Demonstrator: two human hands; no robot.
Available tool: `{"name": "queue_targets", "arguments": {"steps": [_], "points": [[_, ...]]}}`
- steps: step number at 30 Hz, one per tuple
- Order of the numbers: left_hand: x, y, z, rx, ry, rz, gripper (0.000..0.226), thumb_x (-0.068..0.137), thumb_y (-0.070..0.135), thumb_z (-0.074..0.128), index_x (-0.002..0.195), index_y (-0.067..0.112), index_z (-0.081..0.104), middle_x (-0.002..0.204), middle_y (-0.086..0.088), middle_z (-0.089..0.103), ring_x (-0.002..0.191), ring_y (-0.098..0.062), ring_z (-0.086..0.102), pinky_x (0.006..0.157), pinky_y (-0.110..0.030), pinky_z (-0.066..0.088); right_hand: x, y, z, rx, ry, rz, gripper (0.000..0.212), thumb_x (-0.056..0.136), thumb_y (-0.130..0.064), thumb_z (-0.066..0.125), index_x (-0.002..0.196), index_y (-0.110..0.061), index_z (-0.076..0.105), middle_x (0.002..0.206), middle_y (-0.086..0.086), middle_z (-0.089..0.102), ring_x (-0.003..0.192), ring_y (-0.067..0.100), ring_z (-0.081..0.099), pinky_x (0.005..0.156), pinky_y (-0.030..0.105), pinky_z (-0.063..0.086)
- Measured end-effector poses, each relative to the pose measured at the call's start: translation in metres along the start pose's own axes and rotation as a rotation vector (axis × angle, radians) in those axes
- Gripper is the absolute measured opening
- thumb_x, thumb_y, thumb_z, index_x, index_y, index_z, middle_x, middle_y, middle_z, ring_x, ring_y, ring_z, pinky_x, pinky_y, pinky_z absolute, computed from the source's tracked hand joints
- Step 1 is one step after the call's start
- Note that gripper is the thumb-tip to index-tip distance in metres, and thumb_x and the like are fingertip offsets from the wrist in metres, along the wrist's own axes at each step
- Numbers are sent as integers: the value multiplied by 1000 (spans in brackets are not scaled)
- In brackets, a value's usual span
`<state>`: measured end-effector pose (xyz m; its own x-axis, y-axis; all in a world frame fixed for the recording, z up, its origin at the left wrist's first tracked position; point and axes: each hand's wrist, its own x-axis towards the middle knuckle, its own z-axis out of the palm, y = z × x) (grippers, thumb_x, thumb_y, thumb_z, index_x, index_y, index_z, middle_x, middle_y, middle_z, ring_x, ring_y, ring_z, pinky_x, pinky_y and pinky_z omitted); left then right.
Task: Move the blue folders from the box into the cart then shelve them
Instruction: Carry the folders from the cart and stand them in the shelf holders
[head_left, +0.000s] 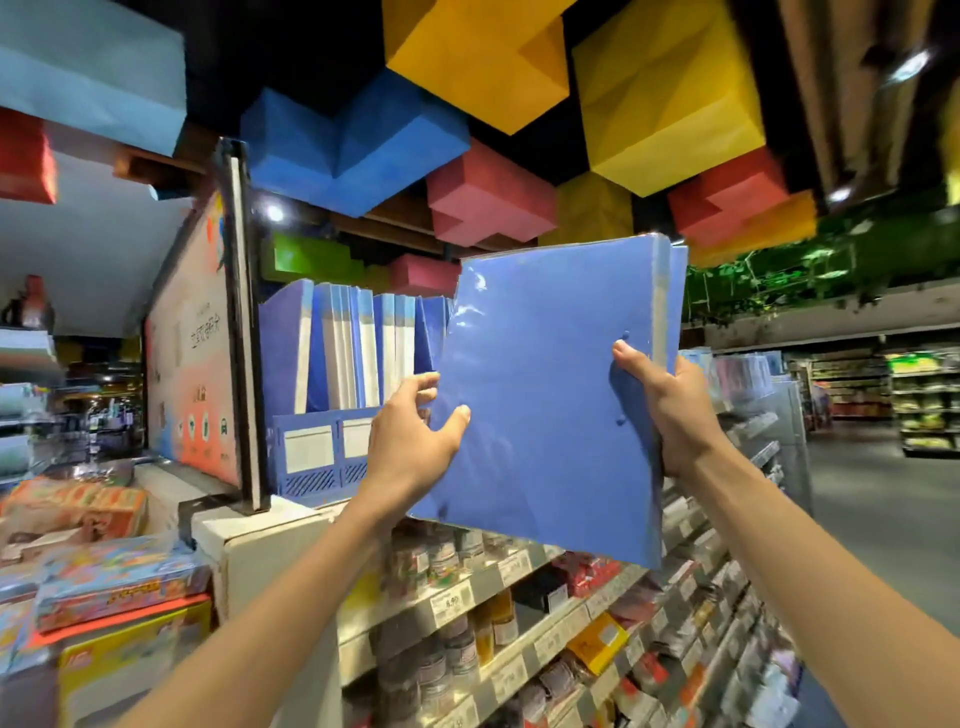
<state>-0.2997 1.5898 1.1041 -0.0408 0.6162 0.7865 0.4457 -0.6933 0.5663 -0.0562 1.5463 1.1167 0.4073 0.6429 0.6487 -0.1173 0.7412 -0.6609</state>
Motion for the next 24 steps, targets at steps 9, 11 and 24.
{"name": "queue_targets", "arguments": {"steps": [9, 11, 24], "points": [[71, -15, 124, 41, -7, 12, 43, 87, 31, 74, 127, 21, 60, 111, 3, 67, 107, -18, 65, 96, -40, 53, 114, 42, -30, -172, 125, -244, 20, 89, -20, 74, 107, -14, 68, 91, -9, 71, 73, -5, 67, 62, 13, 50], [87, -22, 143, 96, 2, 31, 45, 88, 34, 72, 130, 22, 60, 115, 2, 67, 109, -19, 64, 94, -43, 54, 138, 52, -37, -230, 144, -290, 19, 89, -23, 74, 105, -17, 67, 90, -11, 70, 74, -6, 67, 63, 12, 50], [188, -82, 223, 493, 12, 228, 40, 96, 23, 61, 135, 16, 56, 132, -6, 65, 120, -25, 61, 107, -43, 42, 250, 108, -38, -353, 261, -432, 14, 89, -28, 70, 99, -20, 63, 85, -15, 63, 85, 4, 62, 80, 22, 46]]}}
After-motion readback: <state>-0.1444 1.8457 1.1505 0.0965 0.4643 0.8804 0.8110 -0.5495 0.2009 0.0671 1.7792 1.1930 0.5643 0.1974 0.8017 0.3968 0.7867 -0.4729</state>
